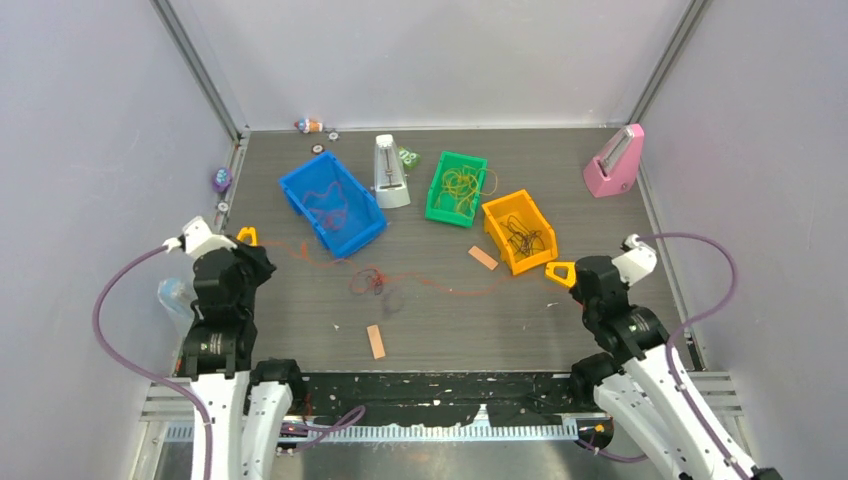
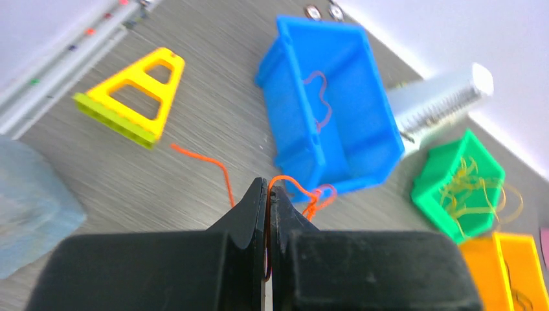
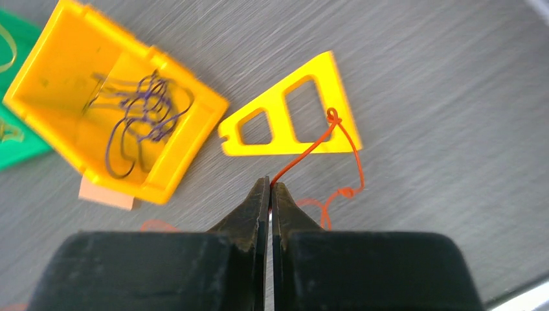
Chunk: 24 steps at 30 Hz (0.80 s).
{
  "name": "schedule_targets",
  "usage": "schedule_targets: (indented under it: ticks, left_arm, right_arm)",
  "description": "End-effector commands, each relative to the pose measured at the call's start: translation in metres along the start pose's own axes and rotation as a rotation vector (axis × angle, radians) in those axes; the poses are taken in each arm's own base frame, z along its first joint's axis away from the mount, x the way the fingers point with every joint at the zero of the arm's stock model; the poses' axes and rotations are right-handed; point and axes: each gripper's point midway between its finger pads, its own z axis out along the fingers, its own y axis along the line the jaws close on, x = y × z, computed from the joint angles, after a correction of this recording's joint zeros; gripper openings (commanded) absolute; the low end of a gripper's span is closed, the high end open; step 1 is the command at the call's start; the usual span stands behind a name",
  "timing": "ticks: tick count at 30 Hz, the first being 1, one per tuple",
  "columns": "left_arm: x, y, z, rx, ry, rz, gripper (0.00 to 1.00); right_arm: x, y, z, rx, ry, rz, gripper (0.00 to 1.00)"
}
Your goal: Untangle the cables
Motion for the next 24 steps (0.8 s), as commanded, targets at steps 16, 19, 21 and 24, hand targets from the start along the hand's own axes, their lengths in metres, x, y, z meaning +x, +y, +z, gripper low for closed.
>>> schedule_targets:
  ticks: [16, 19, 21, 24]
  left_arm:
    - [-0.022, -0.049, -0.009, 0.297, 0.036, 0.013, 0.0]
    - [-0.026, -0.039, -0.015, 0.255, -0.011, 0.034, 0.0]
    - [-0.032, -0.032, -0.023, 0.221, -0.054, 0.053, 0.0]
    - [-0.041, -0.025, -0.036, 0.179, -0.093, 0.076, 0.0]
  right_arm:
    - [-0.088, 0.064, -0.076, -0.427, -0.173, -0.124, 0.05]
    - [-0.1, 0.097, -0.095, -0.57, -0.15, -0.163, 0.05]
    - [-0.106, 0.121, -0.109, -0.677, -0.124, -0.197, 0.05]
    - [-0.113, 0.163, -0.128, -0.854, -0.082, -0.241, 0.05]
